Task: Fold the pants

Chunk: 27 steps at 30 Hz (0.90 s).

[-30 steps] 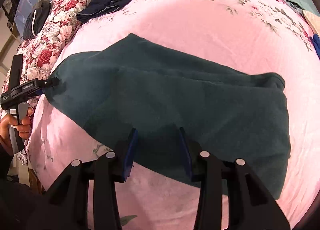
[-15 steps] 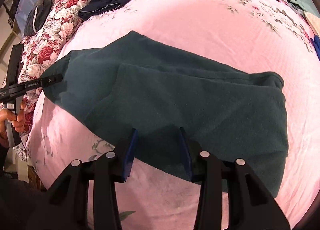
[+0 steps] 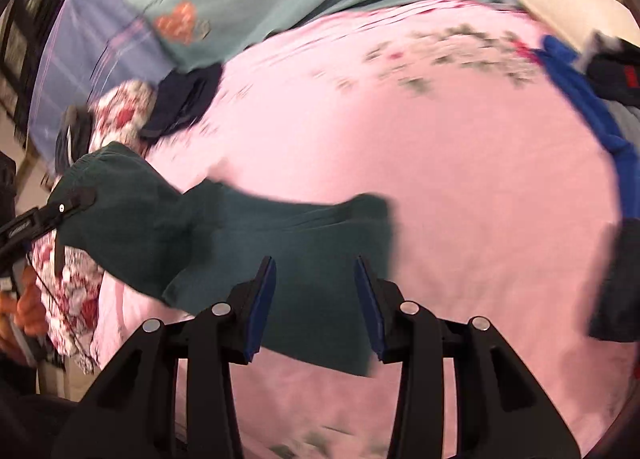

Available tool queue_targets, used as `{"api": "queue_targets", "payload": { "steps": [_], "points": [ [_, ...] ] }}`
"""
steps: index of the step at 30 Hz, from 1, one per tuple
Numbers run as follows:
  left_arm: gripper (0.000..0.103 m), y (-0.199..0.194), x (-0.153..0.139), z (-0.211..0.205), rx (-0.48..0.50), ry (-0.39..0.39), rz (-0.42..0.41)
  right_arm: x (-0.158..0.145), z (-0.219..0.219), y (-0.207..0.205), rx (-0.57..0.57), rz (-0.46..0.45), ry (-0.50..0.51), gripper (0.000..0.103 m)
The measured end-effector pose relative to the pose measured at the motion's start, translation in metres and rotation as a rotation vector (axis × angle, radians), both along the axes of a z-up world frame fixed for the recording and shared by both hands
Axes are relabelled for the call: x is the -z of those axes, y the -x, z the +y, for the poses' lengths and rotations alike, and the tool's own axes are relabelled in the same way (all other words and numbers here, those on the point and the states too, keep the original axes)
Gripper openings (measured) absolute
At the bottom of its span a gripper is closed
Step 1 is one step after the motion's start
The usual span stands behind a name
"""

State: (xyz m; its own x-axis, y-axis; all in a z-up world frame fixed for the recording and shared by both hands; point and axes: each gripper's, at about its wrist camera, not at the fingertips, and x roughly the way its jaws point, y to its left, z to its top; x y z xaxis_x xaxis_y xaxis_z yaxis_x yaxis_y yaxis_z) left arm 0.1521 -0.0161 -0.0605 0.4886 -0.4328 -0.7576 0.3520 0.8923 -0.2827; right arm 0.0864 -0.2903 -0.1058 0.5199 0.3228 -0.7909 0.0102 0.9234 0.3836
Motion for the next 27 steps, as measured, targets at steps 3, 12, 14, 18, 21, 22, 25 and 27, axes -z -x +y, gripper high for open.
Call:
{"api": "queue_targets", "payload": {
  "steps": [3, 12, 14, 18, 21, 22, 25, 27],
  "points": [
    [0.021, 0.009, 0.021, -0.072, 0.087, -0.024, 0.034, -0.002, -0.037, 0.011, 0.048, -0.009, 0.003, 0.042],
    [0.078, 0.044, 0.099, -0.197, 0.265, -0.228, 0.127, 0.013, -0.092, 0.034, 0.095, 0.02, 0.016, 0.042],
    [0.095, 0.047, 0.071, -0.176, 0.233, -0.214, 0.052, 0.011, -0.094, 0.034, 0.09, 0.003, 0.007, 0.042],
    [0.098, 0.021, 0.045, -0.116, 0.069, -0.233, -0.028, -0.002, -0.08, 0.026, 0.054, -0.039, -0.022, 0.042],
    [0.098, -0.005, 0.06, -0.068, -0.05, -0.196, 0.046, -0.021, -0.056, 0.017, -0.018, -0.104, -0.062, 0.042],
    [0.098, -0.01, 0.065, -0.06, -0.067, -0.183, 0.06, -0.026, -0.043, 0.013, -0.058, -0.124, -0.077, 0.042],
    [0.098, -0.022, 0.1, -0.046, -0.105, -0.238, 0.114, -0.025, -0.01, 0.004, -0.159, -0.131, -0.093, 0.042],
    [0.098, -0.023, 0.127, -0.043, -0.11, -0.286, 0.151, -0.005, 0.008, -0.002, -0.224, -0.077, -0.119, 0.042]
  ]
}}
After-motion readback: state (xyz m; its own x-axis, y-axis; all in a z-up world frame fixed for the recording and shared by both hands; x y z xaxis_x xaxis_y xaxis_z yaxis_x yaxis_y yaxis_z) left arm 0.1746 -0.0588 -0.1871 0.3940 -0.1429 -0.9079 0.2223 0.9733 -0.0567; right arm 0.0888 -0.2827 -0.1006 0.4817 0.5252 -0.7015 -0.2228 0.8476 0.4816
